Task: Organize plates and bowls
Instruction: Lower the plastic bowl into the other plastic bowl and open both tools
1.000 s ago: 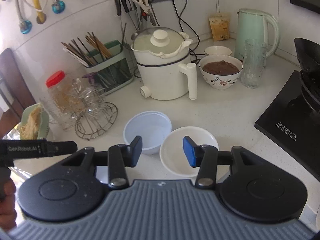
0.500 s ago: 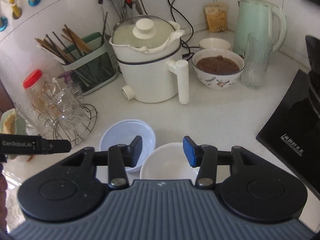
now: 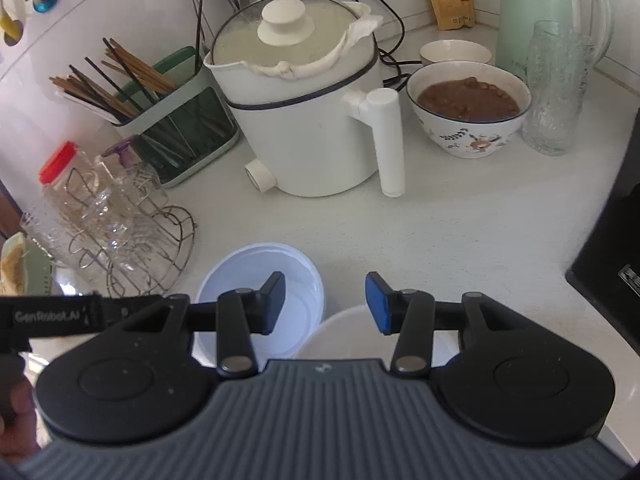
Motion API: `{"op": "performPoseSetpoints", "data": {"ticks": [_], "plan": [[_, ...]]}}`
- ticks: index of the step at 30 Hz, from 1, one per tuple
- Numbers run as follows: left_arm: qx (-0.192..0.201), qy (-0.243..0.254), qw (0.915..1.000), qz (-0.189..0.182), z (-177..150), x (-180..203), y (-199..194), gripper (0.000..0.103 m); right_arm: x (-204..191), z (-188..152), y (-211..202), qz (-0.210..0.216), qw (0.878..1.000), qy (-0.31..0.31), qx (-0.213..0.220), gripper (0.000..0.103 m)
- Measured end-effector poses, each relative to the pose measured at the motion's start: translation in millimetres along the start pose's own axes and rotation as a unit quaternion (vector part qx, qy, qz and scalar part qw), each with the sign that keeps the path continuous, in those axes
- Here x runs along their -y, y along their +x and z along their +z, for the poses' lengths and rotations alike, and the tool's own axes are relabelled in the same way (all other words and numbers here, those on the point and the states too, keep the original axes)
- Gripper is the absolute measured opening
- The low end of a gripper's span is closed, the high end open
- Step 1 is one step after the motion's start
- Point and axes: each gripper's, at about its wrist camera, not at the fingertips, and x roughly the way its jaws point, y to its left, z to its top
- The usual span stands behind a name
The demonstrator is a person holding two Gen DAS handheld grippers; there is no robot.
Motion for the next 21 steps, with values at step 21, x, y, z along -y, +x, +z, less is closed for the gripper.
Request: {"op": "performPoseSetpoints", "data": {"ticks": [21], "plan": [[0.001, -0.030, 0.9995, -0.007, 0, 0, 46, 0.025, 3, 7, 60, 0.022, 0.999, 0.013, -0.043, 0.018]]}}
